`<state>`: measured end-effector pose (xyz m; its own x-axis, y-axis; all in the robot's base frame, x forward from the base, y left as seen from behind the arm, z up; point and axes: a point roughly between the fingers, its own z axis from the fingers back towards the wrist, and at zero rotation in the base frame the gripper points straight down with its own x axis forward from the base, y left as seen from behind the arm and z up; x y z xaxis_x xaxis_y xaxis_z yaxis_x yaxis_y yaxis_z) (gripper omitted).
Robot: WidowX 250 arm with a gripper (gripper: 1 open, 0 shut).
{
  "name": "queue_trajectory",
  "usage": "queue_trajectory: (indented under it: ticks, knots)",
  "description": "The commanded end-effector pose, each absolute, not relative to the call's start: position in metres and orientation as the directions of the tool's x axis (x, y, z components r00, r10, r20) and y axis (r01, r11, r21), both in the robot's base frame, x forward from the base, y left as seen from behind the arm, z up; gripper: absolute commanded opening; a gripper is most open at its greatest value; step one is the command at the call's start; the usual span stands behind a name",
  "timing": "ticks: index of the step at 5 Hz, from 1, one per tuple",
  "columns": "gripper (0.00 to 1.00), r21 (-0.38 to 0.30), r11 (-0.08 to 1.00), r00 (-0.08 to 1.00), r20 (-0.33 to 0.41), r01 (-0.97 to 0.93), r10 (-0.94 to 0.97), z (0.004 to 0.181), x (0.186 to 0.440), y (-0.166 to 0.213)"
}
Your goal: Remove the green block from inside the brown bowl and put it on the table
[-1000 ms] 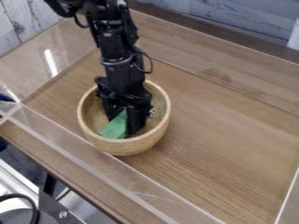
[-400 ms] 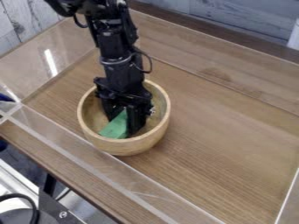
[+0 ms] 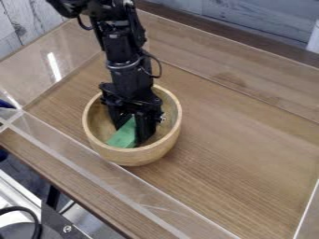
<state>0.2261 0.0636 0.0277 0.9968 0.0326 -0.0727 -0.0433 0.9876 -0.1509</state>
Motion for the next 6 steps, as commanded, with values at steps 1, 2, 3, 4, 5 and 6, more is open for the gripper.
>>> queue_trajectory:
  ticks: [1, 2, 3, 4, 5, 6]
  knots:
    - [0.00, -0.135, 0.990, 0.999, -0.015, -0.048, 0.046, 0.045, 0.235, 0.069]
    - [0.00, -0.137, 0.989, 0.999, -0.014, -0.051, 0.049, 0.049, 0.235, 0.068]
    - [0.00, -0.140, 0.989, 0.999, -0.012, -0.053, 0.052, 0.053, 0.236, 0.068]
    - [0.00, -0.144, 0.988, 0.998, -0.002, -0.056, 0.057, 0.061, 0.237, 0.067]
    - [0.00, -0.148, 0.987, 0.998, 0.005, -0.060, 0.062, 0.068, 0.239, 0.066]
    - [0.00, -0.156, 0.986, 0.998, 0.014, -0.062, 0.066, 0.076, 0.241, 0.065]
